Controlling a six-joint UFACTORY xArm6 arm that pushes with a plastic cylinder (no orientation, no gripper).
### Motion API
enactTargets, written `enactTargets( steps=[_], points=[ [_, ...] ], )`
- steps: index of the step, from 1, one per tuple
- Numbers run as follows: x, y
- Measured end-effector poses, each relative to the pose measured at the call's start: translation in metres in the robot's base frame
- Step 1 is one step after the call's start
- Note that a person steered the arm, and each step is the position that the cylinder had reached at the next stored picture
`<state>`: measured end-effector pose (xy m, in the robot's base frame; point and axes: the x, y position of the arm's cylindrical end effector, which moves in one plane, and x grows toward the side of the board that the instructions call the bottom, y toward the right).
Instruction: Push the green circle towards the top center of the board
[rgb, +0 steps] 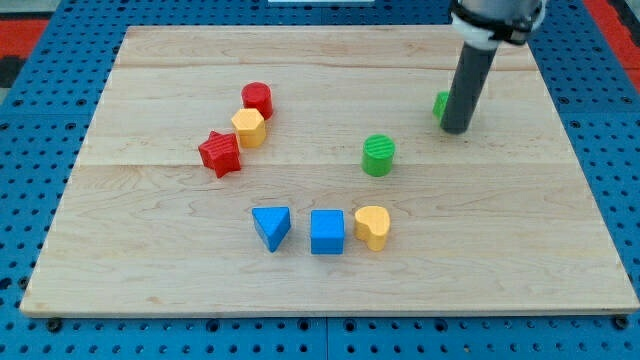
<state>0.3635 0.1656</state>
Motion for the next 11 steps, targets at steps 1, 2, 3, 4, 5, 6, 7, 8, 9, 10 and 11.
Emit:
enactTargets(
  steps=[1,2,3,4,5,6,7,8,9,10,11],
  points=[
    [-0.07,0.011],
    [-0.104,0.016],
    [-0.025,0.027],
    [0.052,0.039],
    [0.091,0.003],
    [0.105,-0.069],
    [0.074,-0.11],
    [0.02,-0.135],
    [0.006,-0.189],
    [-0.008,-0.191],
    [-0.057,-0.175]
  ],
)
